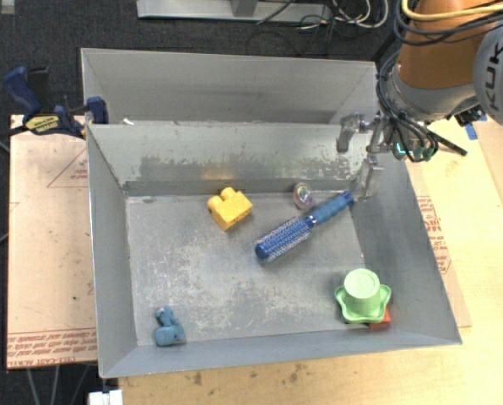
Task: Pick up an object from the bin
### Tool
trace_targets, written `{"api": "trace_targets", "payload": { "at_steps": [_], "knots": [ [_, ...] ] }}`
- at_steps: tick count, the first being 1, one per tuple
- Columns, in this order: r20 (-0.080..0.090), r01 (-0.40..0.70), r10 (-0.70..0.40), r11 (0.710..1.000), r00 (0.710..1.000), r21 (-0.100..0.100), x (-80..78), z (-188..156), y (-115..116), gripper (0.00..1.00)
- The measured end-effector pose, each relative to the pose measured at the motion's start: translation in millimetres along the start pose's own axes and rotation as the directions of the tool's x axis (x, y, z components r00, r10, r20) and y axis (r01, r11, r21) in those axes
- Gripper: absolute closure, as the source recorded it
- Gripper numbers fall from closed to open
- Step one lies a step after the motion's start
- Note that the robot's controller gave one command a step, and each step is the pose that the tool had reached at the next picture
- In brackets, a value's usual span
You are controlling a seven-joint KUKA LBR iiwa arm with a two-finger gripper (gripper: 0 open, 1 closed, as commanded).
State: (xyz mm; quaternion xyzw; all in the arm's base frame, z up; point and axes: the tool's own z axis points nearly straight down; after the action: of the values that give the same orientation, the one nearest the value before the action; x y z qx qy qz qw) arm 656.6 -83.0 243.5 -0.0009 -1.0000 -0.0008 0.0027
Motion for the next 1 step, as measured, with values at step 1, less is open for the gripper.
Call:
{"api": "trace_targets", "payload": {
  "at_steps": [1],
  "knots": [
    [0.000, 0.257, -0.257, 0.966, 0.966, -0.001, 53.7, 178.0, 85.8, 0.00]
  ]
}}
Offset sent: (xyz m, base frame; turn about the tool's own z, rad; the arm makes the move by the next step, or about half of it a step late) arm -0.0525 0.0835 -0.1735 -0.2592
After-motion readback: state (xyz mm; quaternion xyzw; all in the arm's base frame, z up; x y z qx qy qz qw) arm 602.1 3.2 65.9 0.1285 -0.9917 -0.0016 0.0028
